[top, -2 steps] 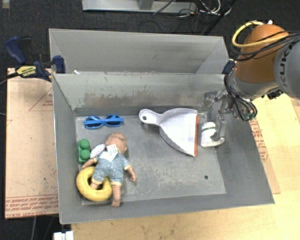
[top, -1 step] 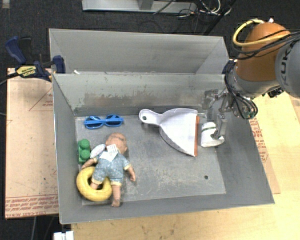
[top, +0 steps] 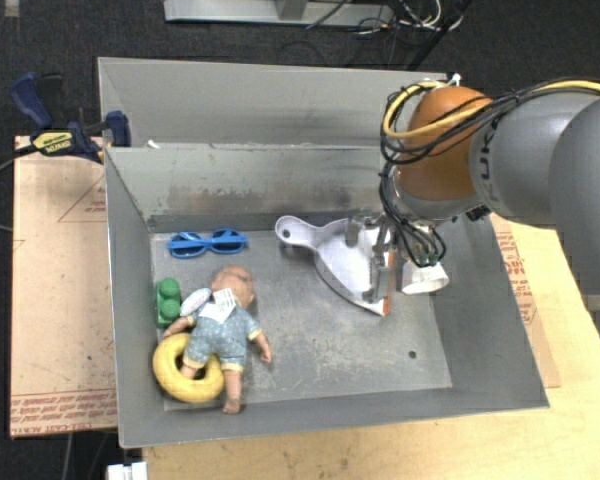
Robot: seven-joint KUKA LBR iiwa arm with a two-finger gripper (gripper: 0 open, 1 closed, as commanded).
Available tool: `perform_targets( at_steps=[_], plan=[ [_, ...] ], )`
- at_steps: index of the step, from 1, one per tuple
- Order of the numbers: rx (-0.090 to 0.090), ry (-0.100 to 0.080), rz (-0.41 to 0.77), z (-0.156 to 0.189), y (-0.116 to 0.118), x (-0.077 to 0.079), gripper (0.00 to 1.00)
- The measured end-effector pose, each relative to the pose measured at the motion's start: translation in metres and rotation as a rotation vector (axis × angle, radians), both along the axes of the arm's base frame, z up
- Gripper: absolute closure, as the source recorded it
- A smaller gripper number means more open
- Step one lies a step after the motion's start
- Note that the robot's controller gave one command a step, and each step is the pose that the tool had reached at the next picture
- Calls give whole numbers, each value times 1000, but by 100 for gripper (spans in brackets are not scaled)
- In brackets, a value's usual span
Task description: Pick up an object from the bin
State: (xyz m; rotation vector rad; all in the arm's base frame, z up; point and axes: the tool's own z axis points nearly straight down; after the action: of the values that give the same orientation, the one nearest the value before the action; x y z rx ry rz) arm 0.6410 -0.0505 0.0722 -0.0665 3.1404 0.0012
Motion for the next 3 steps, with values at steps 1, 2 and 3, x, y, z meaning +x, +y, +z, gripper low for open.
perform_targets(
  at_steps=[1, 2, 3],
  plan=[
    [1, -1, -234, 36, 3, -6, 0],
    [1, -3, -67, 35, 24, -39, 0],
    [2, -3, -124, 7, 25, -39, 0]
  ],
)
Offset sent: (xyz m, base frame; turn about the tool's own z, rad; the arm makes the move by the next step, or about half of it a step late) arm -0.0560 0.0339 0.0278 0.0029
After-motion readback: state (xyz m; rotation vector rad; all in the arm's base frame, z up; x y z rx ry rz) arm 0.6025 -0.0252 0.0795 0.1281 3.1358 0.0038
